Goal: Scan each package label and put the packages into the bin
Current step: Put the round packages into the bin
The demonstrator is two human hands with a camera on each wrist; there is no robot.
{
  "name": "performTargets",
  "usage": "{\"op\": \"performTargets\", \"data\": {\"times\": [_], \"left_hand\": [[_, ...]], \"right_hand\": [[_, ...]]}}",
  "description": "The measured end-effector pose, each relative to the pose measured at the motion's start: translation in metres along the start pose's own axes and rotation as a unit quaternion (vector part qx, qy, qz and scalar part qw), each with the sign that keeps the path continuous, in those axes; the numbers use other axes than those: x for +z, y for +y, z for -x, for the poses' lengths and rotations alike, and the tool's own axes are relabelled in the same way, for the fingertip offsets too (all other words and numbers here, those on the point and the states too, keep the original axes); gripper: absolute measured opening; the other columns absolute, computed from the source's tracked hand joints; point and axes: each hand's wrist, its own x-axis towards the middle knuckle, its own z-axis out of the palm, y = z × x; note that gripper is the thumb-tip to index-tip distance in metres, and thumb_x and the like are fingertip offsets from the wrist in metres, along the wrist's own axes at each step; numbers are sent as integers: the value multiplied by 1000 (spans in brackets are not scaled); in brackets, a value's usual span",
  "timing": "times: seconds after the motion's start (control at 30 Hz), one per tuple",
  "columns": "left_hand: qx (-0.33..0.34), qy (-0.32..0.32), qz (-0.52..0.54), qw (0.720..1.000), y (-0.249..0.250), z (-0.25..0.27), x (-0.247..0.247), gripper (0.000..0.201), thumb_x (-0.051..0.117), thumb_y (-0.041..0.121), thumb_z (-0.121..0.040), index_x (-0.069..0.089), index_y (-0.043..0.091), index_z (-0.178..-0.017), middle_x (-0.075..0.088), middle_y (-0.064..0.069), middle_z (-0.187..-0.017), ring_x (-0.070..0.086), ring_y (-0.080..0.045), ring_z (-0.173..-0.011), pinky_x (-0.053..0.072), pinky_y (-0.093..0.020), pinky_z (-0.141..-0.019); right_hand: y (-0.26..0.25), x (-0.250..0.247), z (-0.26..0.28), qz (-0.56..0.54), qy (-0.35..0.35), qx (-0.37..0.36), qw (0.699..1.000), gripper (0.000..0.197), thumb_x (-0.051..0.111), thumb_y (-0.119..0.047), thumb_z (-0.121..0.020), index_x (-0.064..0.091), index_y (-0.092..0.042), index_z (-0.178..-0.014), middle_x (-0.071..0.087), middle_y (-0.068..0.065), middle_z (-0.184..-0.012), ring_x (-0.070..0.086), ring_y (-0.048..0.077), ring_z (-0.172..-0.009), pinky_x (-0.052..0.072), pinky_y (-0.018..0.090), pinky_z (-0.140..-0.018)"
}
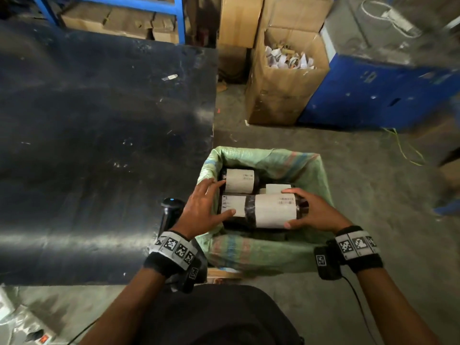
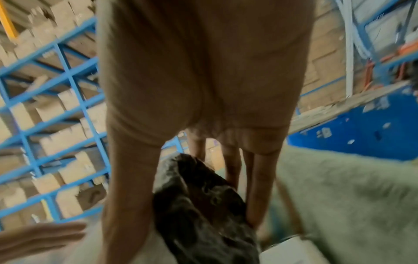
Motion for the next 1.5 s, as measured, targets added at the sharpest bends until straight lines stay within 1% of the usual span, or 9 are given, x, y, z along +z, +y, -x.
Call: {"op": "performTargets", "data": {"times": [0.1, 0.23, 0.43, 0.67, 0.83, 0.97, 1.17, 1.3, 1.5], "left_hand": [[-35, 8, -134, 990, -2, -10, 36, 93, 53, 66, -84, 27, 18, -159, 14, -16, -169, 7, -32, -158, 24, -53, -124], [-33, 31, -206, 977, -3, -13, 56, 91, 37, 62, -86, 28, 6, -158, 9, -21, -168, 5, -34, -157, 23, -50, -125], [-29, 42, -222, 974, -11, -13, 63, 84, 60, 47, -92, 29, 6, -158, 3, -16, -170, -4, -29, -158, 15, -46, -128], [-26, 40, -265, 963, -14, -17, 69, 78, 64, 41, -88, 39, 6, -153, 4, -19, -169, -2, -32, -158, 18, -48, -127], [-23, 38, -251, 967, -14, -17, 66, 74, 65, 40, -88, 43, 9, -151, 3, -17, -170, -2, -32, -158, 12, -45, -128], [1, 38, -168, 985, -17, -17, 59, 70, 58, 42, -89, 44, 11, -150, 9, -13, -170, 2, -29, -158, 22, -51, -126], [35, 133, -41, 990, -40, -7, -2, 57, 49, 43, -96, 48, 17, -147, 36, -8, -162, 23, -25, -155, 30, -45, -122], [-20, 172, -83, 981, -101, 6, -53, 56, 44, 44, -97, 51, 15, -145, 39, -10, -161, 26, -27, -154, 30, -45, -121], [-132, 120, -142, 974, -212, 42, -90, 70, 32, 50, -92, 47, 11, -149, 34, -16, -162, 25, -34, -153, 33, -54, -119]], "right_hand": [[28, -23, -26, 79, 10, 65, 995, 90, 94, -22, -52, 53, -28, -132, 64, -3, -121, 60, 17, -113, 49, 29, -95], [43, -32, -70, 116, 37, 89, 989, 87, 92, -18, -54, 53, -21, -131, 64, 2, -121, 61, 21, -110, 50, 31, -93], [65, -23, -135, 88, 81, 79, 990, 91, 93, -16, -49, 49, -18, -129, 59, 8, -120, 58, 28, -111, 50, 37, -92], [95, -1, -166, 41, 83, 120, 988, 89, 83, 1, -58, 44, -20, -136, 56, 12, -127, 56, 31, -114, 49, 33, -87], [90, 2, -167, 49, 76, 143, 985, 96, 86, -5, -57, 40, -24, -139, 53, 12, -132, 54, 32, -117, 48, 38, -95], [54, -5, -147, 98, 85, 170, 977, 92, 84, -28, -63, 36, -30, -141, 47, 11, -139, 51, 32, -124, 46, 42, -102], [-60, 26, -88, 22, 221, 0, 975, 59, 68, -46, -81, 45, -37, -133, 55, 3, -128, 54, 21, -116, 49, 41, -95], [-133, 83, -69, -118, 153, -38, 981, 55, 67, -50, -82, 49, -36, -132, 65, 1, -116, 65, 13, -98, 53, 30, -88], [-197, 183, -91, -157, 5, 74, 985, 67, 58, -58, -87, 36, -32, -144, 64, 7, -121, 57, 14, -102, 38, 24, -87]]}}
